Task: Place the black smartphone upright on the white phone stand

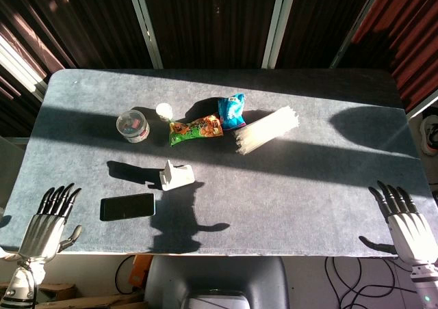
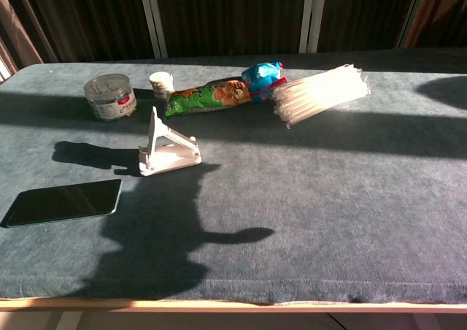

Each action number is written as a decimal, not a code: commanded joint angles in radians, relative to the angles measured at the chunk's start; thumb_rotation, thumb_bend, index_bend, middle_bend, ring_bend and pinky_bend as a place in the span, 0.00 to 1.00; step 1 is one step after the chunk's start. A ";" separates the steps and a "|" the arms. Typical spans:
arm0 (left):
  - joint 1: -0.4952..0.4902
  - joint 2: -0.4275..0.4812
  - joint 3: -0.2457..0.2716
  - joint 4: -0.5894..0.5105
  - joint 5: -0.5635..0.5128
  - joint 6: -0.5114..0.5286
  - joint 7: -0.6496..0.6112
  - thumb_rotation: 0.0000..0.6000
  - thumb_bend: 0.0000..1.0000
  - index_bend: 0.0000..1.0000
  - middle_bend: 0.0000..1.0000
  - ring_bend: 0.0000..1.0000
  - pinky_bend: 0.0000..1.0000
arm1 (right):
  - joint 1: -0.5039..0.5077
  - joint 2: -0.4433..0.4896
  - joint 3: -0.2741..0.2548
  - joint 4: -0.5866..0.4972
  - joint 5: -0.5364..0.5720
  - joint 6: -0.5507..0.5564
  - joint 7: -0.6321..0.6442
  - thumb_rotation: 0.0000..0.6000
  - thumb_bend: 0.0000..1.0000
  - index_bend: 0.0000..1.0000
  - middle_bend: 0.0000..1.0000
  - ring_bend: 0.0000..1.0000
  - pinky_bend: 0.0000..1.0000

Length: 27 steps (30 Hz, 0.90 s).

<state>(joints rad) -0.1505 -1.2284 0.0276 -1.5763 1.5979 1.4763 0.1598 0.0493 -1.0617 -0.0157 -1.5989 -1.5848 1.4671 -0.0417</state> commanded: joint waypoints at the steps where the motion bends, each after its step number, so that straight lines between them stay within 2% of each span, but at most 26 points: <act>1: -0.016 0.000 0.015 0.009 0.034 -0.021 -0.035 1.00 0.33 0.00 0.00 0.00 0.00 | 0.000 0.001 -0.001 -0.001 0.002 -0.002 0.000 1.00 0.18 0.00 0.00 0.00 0.00; 4: -0.048 -0.016 0.026 0.014 0.071 -0.062 -0.087 1.00 0.33 0.00 0.03 0.00 0.00 | -0.003 0.002 -0.001 -0.002 0.003 0.000 0.000 1.00 0.18 0.00 0.00 0.00 0.00; 9: -0.127 -0.039 0.010 -0.030 0.040 -0.212 0.007 1.00 0.32 0.00 0.08 0.00 0.00 | -0.002 0.004 -0.002 -0.001 -0.002 -0.001 0.007 1.00 0.18 0.00 0.00 0.00 0.00; 17: -0.202 -0.150 -0.074 -0.068 -0.177 -0.375 0.069 1.00 0.31 0.08 0.10 0.00 0.00 | 0.003 0.008 -0.004 -0.001 -0.011 -0.004 0.020 1.00 0.18 0.00 0.00 0.00 0.00; 20: -0.223 -0.161 -0.094 -0.096 -0.275 -0.422 0.142 1.00 0.30 0.08 0.10 0.00 0.00 | 0.004 0.009 -0.002 -0.002 -0.011 -0.004 0.026 1.00 0.18 0.00 0.00 0.00 0.00; 27: -0.257 -0.179 -0.107 -0.116 -0.408 -0.459 0.250 1.00 0.30 0.06 0.07 0.00 0.00 | 0.000 0.024 -0.005 0.003 -0.023 0.010 0.069 1.00 0.18 0.00 0.00 0.00 0.00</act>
<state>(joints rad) -0.3910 -1.3949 -0.0702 -1.6848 1.2259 1.0361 0.3842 0.0506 -1.0395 -0.0203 -1.5972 -1.6067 1.4752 0.0243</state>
